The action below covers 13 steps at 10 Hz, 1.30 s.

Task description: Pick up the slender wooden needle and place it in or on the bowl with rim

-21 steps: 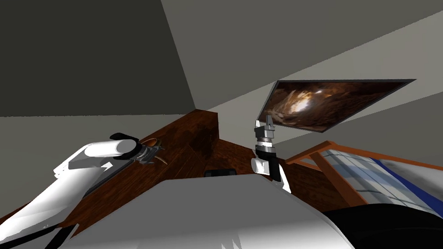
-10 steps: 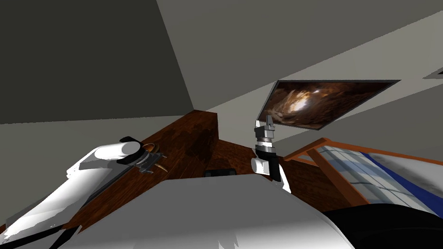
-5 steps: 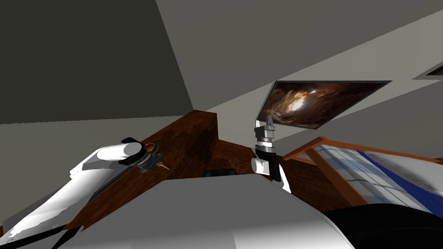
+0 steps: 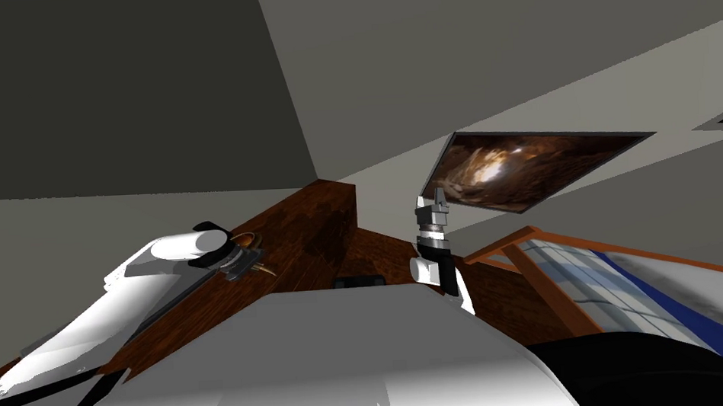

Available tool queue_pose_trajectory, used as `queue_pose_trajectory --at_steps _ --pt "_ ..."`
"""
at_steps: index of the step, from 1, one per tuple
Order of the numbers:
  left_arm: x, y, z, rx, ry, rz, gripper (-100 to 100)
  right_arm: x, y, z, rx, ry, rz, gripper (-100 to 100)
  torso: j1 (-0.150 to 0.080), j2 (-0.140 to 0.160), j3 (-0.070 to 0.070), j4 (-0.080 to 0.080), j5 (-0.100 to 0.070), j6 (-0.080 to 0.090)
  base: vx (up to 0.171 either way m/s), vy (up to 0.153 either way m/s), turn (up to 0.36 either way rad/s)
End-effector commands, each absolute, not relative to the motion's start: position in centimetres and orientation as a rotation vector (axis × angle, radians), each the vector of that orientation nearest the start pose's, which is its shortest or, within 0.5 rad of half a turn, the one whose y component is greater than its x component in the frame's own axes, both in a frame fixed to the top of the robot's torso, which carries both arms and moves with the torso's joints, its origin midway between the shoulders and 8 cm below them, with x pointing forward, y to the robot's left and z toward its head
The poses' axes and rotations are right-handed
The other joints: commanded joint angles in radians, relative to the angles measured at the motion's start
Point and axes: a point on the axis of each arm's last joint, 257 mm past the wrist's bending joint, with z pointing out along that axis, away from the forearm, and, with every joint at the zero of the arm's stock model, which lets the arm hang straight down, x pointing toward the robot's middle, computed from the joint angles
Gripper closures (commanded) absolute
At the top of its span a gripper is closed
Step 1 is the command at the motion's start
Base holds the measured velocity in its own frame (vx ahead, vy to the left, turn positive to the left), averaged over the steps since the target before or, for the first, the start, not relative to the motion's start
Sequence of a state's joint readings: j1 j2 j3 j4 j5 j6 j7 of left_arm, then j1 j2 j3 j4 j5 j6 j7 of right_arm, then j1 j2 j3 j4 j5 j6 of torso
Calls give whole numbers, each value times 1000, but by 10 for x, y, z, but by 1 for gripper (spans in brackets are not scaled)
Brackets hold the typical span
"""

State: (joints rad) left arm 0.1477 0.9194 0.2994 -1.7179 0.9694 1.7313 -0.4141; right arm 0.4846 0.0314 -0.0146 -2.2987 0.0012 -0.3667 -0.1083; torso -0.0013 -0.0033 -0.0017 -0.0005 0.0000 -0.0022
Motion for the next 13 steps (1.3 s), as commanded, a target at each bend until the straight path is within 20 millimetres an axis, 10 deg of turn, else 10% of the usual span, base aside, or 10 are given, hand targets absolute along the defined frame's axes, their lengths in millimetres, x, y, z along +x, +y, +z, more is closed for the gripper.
queue_pose_trajectory --at_steps 1,2,3,13 --pt "254 493 -309 -1848 2526 -56 100 361 -289 12 805 617 1367 0 0 0 0 0 0 0 14 -7 16" --pt "254 493 -308 -1850 2526 -54 0 361 -289 12 805 617 1367 0 1 0 0 0 1 1 0 0 0" --pt "255 506 -296 -1825 2521 -29 100 361 -289 12 805 617 1367 0 1 1 0 0 1 1 -2 -20 -17" --pt "233 574 -234 -1718 2577 140 100 361 -289 12 805 617 1367 0 -4 2 1 1 -3 4 -5 -38 -32"
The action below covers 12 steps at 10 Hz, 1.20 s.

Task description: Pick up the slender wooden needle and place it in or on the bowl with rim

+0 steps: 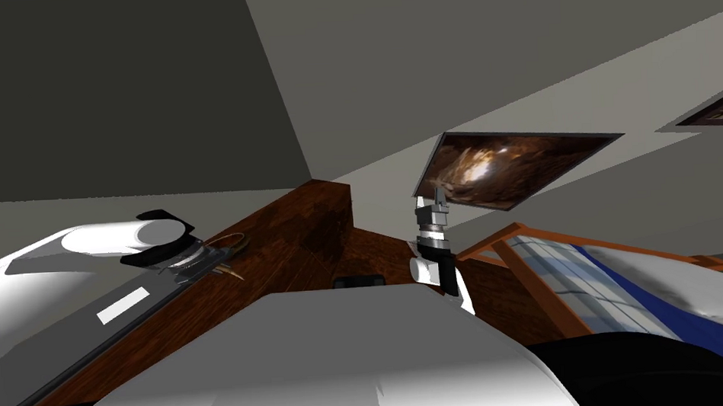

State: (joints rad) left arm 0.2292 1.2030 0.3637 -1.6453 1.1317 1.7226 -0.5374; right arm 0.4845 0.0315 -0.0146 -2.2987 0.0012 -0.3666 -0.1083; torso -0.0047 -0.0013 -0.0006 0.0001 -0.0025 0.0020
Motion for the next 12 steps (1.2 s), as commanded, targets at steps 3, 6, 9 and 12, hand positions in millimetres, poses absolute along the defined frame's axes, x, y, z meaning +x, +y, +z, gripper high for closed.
queue_pose_trajectory --at_steps 3,6,9,12 --pt "230 589 -214 -1689 2591 175 100 361 -289 12 805 617 1367 0 0 0 0 0 0 0 -15 -27 -54" --pt "230 599 -196 -1663 2597 192 100 361 -289 12 805 617 1367 0 1 0 0 0 1 1 -12 -18 -56" --pt "235 610 -176 -1648 2580 183 100 361 -289 12 805 617 1367 0 2 0 0 0 1 1 -19 -10 -98" --pt "240 622 -165 -1713 2512 131 100 361 -289 12 805 617 1367 0 6 0 0 0 2 2 -28 39 -127"
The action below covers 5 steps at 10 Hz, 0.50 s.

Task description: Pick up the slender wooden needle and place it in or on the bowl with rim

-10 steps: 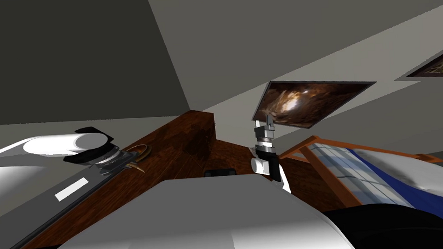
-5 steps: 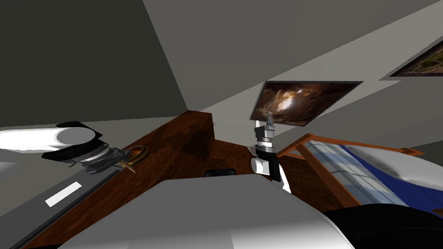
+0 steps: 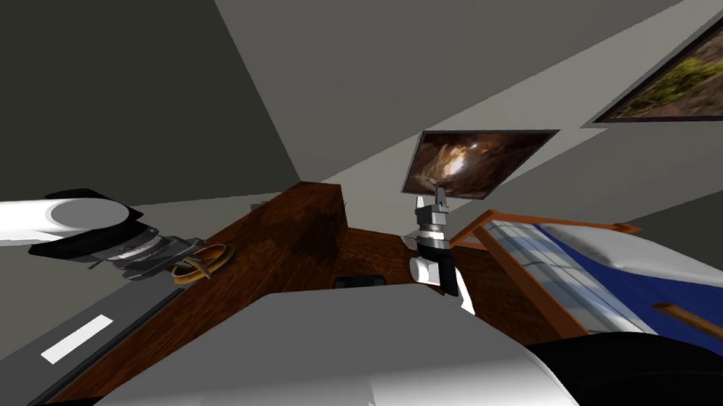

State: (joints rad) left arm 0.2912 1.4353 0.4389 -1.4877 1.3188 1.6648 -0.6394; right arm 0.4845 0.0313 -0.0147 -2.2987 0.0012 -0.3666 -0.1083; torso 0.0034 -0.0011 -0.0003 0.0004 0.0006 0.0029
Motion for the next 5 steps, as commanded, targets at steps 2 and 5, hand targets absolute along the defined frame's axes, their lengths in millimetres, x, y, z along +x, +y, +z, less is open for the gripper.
queue_pose_trajectory --at_steps 2,5 --pt "242 628 -161 -1786 2451 85 100 361 -289 12 805 617 1367 0 1 -1 0 0 1 0 -18 70 -93" --pt "241 634 -159 -1901 2362 18 100 361 -289 12 805 617 1367 0 4 0 0 0 2 -1 -26 102 -117"
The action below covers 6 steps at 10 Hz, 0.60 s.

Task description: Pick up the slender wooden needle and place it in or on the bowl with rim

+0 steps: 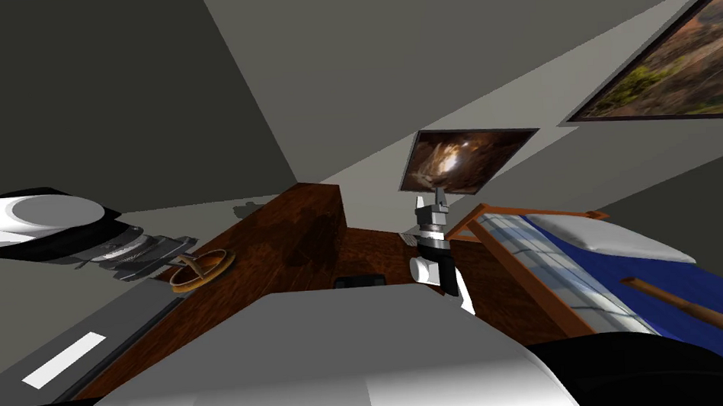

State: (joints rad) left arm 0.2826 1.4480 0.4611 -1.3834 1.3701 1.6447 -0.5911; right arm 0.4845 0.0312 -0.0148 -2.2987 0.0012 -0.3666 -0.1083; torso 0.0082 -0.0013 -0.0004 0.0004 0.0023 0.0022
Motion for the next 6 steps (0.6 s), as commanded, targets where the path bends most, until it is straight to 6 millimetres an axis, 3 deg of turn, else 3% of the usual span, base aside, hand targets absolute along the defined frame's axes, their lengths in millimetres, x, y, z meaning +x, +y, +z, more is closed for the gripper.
queue_pose_trajectory --at_steps 1,5,6 --pt "241 635 -159 -1929 2341 2 100 361 -289 12 805 617 1367 0 0 0 0 0 0 0 -20 121 -116" --pt "240 637 -158 -2024 2267 -54 100 361 -289 12 805 617 1367 0 1 0 0 0 1 -2 -26 103 -81" --pt "240 637 -158 -2029 2263 -56 -100 361 -289 12 805 617 1367 0 -3 -1 0 0 0 -3 -1 10 1"
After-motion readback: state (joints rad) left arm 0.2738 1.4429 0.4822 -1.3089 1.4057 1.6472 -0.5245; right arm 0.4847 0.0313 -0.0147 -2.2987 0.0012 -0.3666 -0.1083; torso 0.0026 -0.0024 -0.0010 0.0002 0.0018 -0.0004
